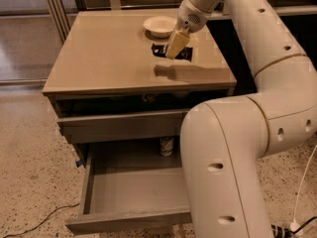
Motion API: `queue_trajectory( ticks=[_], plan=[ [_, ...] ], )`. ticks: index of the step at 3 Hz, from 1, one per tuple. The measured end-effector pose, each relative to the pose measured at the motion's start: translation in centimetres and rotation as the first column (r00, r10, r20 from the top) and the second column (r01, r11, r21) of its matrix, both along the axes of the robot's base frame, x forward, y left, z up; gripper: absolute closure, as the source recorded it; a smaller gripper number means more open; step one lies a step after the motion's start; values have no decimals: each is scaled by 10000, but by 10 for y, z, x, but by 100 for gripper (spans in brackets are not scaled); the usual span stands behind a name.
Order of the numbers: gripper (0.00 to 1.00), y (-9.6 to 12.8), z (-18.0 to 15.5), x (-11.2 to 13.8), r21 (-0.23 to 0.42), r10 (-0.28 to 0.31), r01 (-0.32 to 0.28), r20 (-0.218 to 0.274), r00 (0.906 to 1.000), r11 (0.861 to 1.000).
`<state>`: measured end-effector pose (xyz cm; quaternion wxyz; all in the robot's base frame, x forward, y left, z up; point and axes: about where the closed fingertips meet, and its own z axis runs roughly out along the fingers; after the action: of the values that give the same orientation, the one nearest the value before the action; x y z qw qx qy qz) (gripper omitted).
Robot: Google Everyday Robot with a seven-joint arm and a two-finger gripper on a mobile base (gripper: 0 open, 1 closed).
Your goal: Place rxbar chocolate into middle drawer
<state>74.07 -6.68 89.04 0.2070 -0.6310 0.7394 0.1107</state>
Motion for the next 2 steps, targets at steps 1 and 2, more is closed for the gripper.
queue_trajectory(
  ticks=[1, 2],
  plan=[
    [100, -17, 15, -12, -96, -234, 234, 58, 9997, 9997],
    [100, -32, 36, -26, 86, -481, 477, 467, 9978, 9988]
  ],
)
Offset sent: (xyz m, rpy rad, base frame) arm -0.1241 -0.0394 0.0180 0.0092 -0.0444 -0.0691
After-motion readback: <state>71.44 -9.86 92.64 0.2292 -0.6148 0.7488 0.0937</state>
